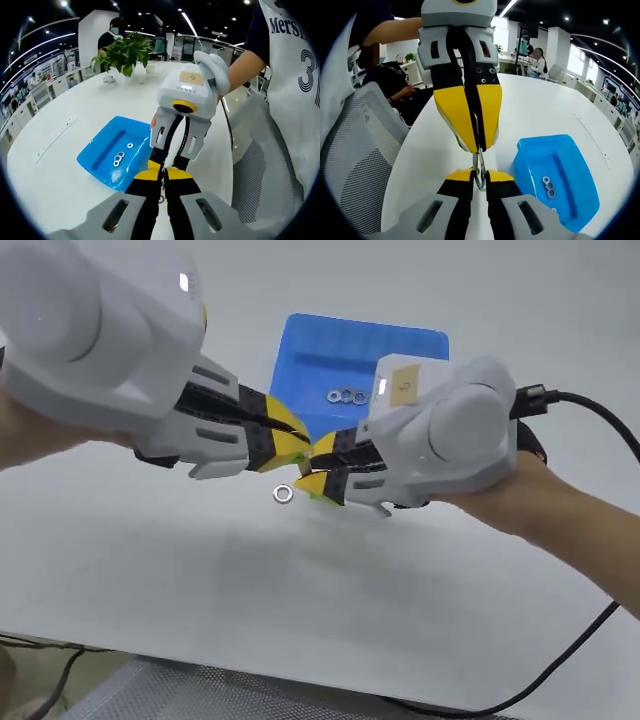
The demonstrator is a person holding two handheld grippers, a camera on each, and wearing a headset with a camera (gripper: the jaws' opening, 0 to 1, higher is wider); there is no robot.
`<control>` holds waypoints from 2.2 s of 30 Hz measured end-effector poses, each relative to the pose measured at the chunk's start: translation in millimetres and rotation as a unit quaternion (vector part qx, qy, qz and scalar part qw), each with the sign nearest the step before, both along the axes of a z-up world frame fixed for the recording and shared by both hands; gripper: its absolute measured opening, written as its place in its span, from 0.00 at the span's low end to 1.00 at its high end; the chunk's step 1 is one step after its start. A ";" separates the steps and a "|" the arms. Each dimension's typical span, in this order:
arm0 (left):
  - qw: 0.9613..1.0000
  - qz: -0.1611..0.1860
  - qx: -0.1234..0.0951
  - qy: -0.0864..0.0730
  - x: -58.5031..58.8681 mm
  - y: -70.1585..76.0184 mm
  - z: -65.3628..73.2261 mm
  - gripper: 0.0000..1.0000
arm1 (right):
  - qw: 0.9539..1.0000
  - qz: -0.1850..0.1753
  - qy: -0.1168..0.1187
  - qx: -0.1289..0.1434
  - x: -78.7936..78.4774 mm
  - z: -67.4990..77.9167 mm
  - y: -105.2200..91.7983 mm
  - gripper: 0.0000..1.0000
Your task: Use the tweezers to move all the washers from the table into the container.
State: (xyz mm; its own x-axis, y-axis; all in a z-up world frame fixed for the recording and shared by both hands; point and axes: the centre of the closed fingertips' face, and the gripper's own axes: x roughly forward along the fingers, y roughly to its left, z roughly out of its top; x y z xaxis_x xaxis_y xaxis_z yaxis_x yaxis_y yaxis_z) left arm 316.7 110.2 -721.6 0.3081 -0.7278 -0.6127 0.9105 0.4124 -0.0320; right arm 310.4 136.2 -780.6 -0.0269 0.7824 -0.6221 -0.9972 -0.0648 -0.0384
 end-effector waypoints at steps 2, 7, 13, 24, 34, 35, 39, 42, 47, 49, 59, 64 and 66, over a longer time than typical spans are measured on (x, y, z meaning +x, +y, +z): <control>1.000 -0.001 0.001 -0.002 -0.9 0.1 3.5 0.06 | 1.000 0.000 -0.002 0.002 -0.4 1.8 1.2 0.10; 1.000 -0.002 0.000 -0.006 -2.8 1.8 9.4 0.06 | 1.000 0.003 -0.011 0.003 -1.6 8.1 2.3 0.10; 1.000 -0.005 -0.001 -0.014 -5.6 0.9 16.9 0.06 | 1.000 0.004 -0.016 0.006 -4.6 19.1 0.1 0.10; 0.999 -0.013 0.001 -0.037 -11.4 -5.1 43.0 0.06 | 0.999 0.002 -0.039 0.020 -7.1 44.5 -5.3 0.10; 0.998 -0.024 0.002 -0.053 -11.1 -11.7 62.8 0.06 | 0.998 0.001 -0.059 0.031 -4.9 62.9 -12.9 0.10; 0.998 -0.027 0.004 -0.058 -10.3 -12.7 64.9 0.06 | 0.998 -0.002 -0.061 0.033 -3.6 66.0 -14.0 0.10; 0.997 -0.035 0.005 -0.068 -6.5 -14.9 70.0 0.06 | 0.997 -0.008 -0.071 0.037 1.1 74.7 -17.1 0.11; 0.996 -0.039 0.006 -0.075 -2.3 -17.6 76.7 0.06 | 0.996 -0.013 -0.076 0.040 6.3 80.3 -19.0 0.11; 0.996 -0.038 -0.002 -0.083 12.2 -19.8 85.3 0.06 | 0.995 -0.027 -0.086 0.051 21.1 89.4 -21.0 0.11; 0.995 -0.040 -0.002 -0.090 18.4 -21.9 88.1 0.06 | 0.994 -0.032 -0.090 0.052 29.2 91.9 -22.3 0.11; 0.993 -0.050 0.000 -0.106 52.5 -25.6 91.2 0.06 | 0.992 -0.052 -0.104 0.053 67.4 93.0 -24.6 0.11; 0.993 -0.056 0.004 -0.100 63.9 -29.3 79.6 0.06 | 0.992 -0.061 -0.100 0.045 77.8 80.7 -27.9 0.11; 0.994 -0.057 0.009 -0.097 66.8 -30.0 74.4 0.06 | 0.993 -0.061 -0.097 0.038 80.8 73.7 -29.5 0.11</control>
State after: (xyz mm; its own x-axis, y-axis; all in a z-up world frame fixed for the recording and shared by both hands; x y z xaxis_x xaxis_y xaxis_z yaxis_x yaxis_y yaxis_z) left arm 383.5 80.2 -647.2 0.3377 -0.7548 -0.5624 0.9397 0.3049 0.1550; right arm 391.1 106.7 -706.9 0.1852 0.8175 -0.5453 -0.9709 0.0665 -0.2302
